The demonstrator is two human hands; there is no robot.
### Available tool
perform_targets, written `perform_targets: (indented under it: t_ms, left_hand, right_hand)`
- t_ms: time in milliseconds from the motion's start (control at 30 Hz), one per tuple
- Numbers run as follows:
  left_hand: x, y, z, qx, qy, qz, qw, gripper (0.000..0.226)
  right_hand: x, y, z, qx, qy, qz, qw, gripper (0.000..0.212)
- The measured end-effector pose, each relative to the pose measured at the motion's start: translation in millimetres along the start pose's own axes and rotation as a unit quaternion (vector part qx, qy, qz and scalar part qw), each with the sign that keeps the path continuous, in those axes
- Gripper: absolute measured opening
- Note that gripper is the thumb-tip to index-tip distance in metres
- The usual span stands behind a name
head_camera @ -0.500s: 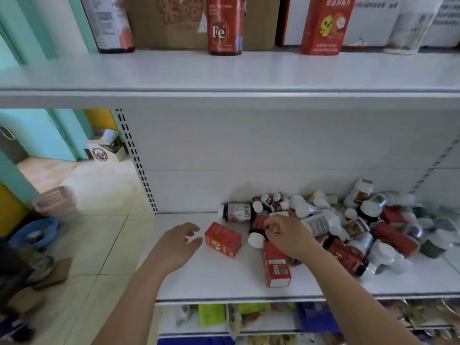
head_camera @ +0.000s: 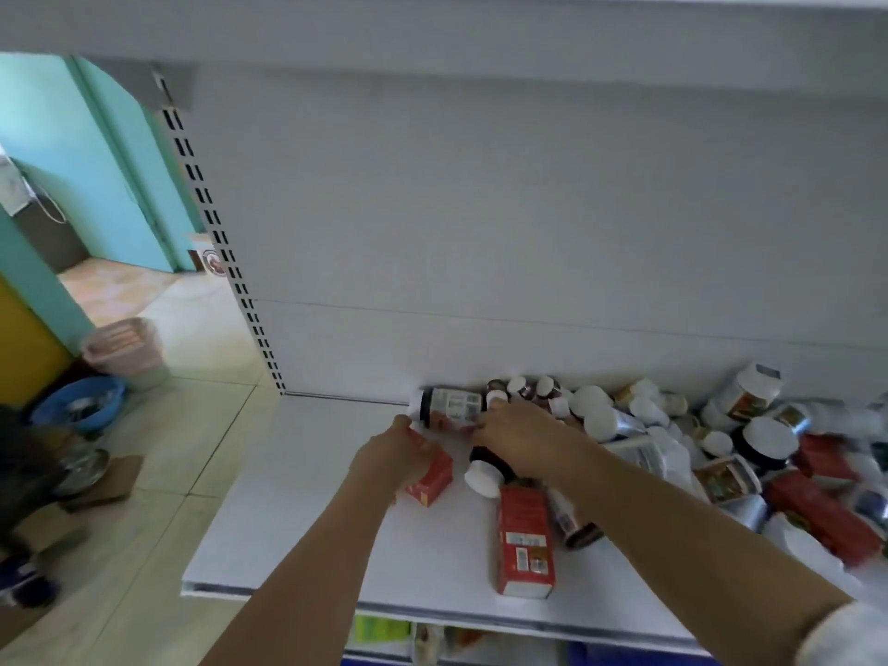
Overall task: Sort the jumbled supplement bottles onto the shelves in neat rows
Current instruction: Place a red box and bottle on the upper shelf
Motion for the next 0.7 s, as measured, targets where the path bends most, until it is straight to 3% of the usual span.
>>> perform_targets:
  t_ms: [100,233,300,367,433,500,567,633,700]
  left_hand:
    - [8,5,2,0.007,0.006,0.052,0.999,0.042]
    - [7,7,-9,0.013,-0.093,0.084,0.992,0.041]
    - [0,5,-20,0.026,-0.152,0.097,0.983,0.045]
    - [-12,-6,-28,0.055,-0.225,0.092,0.968,0.055]
    - [-28,-23,-35,0.097,-0.347,0.066,0.931,0.069]
    - [-48,-46,-38,0.119,-0.45,0.008,0.885,0.076]
    - [-69,-69,-39,0.121,-0.509,-0.03,0.852,0.078]
    - [-88,-94,-41,0.122,-0.547,-0.048,0.827,0.078]
    - [-106,-119,-43,0.133,-0.548,-0.05,0.825,0.071]
  right_hand:
    - [1,5,5,-0.022,0.007,0.001,1.0,0.038]
    - [-5,-2,9,0.061,0.2,0.059,0.976,0.045]
    - [-11,-12,4,0.143,0.388,0.12,0.902,0.053]
    - [-22,-23,-8,0.203,0.568,0.177,0.778,0.06]
    - [-37,-35,-24,0.224,0.686,0.215,0.658,0.059]
    - [-56,-47,-41,0.221,0.761,0.236,0.562,0.053]
    - [-80,-60,-59,0.212,0.789,0.242,0.524,0.045]
    - [-103,-71,-76,0.205,0.78,0.251,0.535,0.036]
    - [-124,-81,-95,0.207,0.774,0.262,0.538,0.037]
Point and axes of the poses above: each hand's wrist, its own y-axis towards the middle knuckle, its own x-axis out of the palm, z = x × y, the point moved 2 cm from there along y, towards the middle knuckle, and after that the axes turned 8 degrees about y, right-handed, at the moved point
